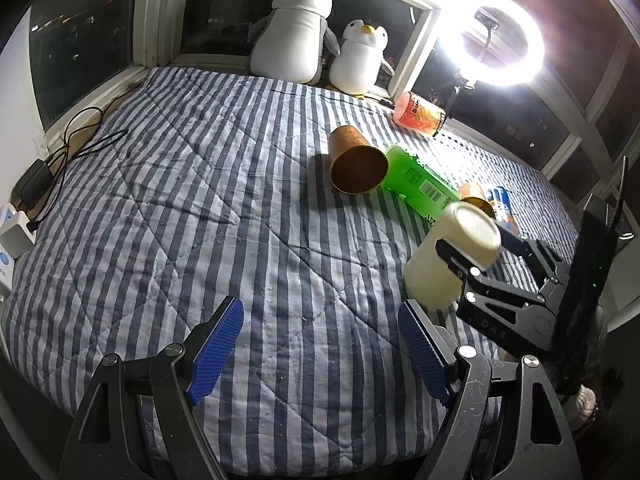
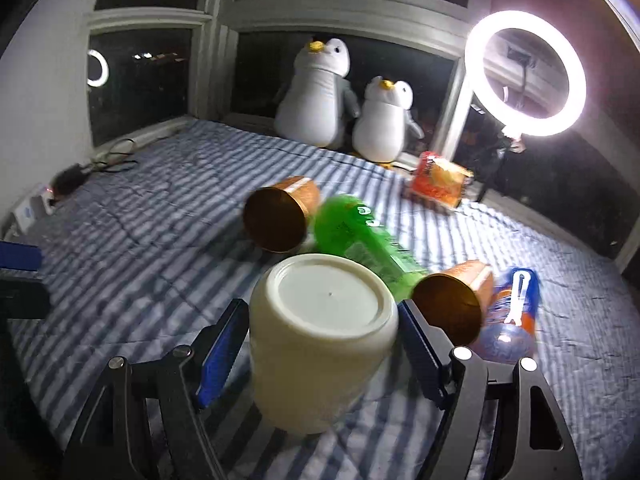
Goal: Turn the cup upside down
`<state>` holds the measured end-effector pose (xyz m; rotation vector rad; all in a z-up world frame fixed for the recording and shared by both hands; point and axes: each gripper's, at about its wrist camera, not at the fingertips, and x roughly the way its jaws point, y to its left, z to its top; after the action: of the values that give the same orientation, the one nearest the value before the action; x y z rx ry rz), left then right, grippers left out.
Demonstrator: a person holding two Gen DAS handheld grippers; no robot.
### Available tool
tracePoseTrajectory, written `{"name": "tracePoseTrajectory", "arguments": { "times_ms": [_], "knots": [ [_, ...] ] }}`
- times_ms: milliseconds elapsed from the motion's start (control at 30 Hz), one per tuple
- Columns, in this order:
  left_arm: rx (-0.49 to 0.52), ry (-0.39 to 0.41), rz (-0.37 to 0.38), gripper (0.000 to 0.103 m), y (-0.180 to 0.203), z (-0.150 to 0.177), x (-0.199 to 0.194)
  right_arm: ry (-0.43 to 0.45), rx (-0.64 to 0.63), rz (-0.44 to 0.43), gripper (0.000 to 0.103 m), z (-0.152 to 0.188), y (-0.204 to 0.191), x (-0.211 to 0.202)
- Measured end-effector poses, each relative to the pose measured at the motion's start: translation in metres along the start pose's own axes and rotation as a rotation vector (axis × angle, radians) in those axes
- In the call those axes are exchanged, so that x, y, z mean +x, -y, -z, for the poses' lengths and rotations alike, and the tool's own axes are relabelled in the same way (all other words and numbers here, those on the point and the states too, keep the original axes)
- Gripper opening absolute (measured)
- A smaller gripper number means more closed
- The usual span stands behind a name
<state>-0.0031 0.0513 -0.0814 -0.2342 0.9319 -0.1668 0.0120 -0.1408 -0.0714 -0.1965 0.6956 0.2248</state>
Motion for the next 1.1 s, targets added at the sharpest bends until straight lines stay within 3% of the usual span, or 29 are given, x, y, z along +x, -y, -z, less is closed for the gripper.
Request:
{"name": "tracePoseTrajectory", "arguments": {
  "times_ms": [700, 1100],
  "knots": [
    [0.004, 0.006, 0.003, 0.083, 0.002, -0.003, 0.003, -0.008, 0.076, -0.041, 0.072, 0.005, 0.001, -0.006],
    [0.113, 0.079, -0.051, 0.083, 0.039, -0.008, 0.012, -0.012, 0.173, -0.053, 0.081, 0.014, 0.013, -0.032]
  ]
}}
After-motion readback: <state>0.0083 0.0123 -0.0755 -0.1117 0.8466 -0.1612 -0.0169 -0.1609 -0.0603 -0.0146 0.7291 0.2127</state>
